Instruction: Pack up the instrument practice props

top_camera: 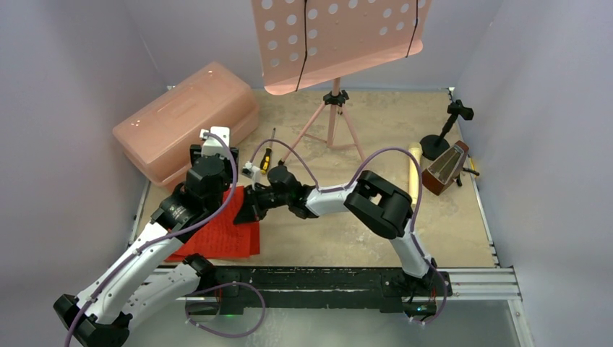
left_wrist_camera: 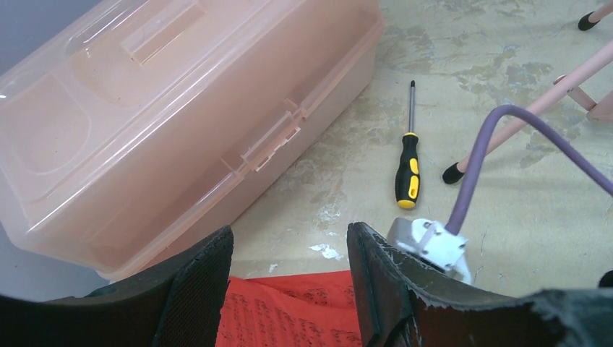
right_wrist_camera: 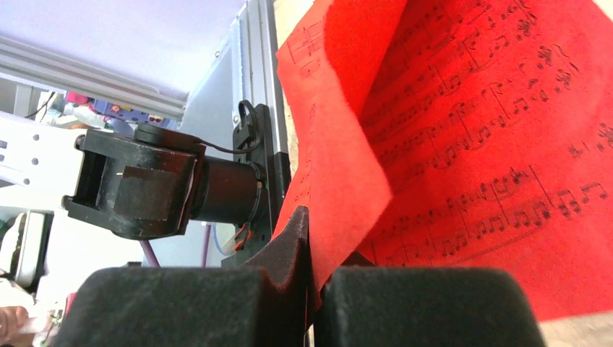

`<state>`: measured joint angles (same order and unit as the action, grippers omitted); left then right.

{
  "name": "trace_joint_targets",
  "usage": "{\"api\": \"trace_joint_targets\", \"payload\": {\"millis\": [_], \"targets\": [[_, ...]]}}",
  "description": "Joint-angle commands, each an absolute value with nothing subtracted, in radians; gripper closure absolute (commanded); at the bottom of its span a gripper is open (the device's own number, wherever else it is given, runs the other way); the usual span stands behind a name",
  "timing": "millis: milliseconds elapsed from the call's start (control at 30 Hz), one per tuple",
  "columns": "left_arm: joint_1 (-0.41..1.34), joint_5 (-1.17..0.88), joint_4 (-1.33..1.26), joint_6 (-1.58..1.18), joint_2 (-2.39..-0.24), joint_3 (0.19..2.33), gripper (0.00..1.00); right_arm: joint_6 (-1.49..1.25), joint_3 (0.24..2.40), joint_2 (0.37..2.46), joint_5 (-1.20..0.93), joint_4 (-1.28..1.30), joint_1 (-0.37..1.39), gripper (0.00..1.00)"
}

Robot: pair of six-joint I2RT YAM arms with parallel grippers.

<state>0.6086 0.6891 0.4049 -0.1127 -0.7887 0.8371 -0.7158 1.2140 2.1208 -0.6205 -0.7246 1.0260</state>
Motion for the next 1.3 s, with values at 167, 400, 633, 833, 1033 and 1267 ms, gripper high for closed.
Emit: {"api": "trace_joint_targets", "payload": {"millis": [167, 400, 633, 833, 1033, 1267], "targets": [[0.600, 0.698, 0.359, -0.123, -0.768, 0.831, 0.42, -0.714, 1.353, 2.199, -0.708, -0.713, 1.046, 1.00], [0.598, 0.697, 0.359, -0.125, -0.767, 0.831, 0.42, -0.632, 1.375, 2.208, -0.678, -0.577, 1.047, 1.00], [0.597, 0.694, 0.358, -0.124, -0.767, 0.830, 0.42, -0.489, 1.433, 2.211, -0.572, -0.397, 1.035, 0.83], [0.597, 0.693, 0.358, -0.124, -0.763, 0.827, 0.42, -0.392, 1.463, 2.163, -0.426, -0.310, 1.024, 0.70], [0.597, 0.692, 0.356, -0.124, -0.762, 0.828, 0.42, -0.334, 1.500, 2.148, -0.363, -0.273, 1.020, 0.70], [0.597, 0.693, 0.357, -0.125, -0.747, 0.825, 0.42, -0.317, 1.456, 2.104, -0.268, -0.319, 1.018, 0.65]]}}
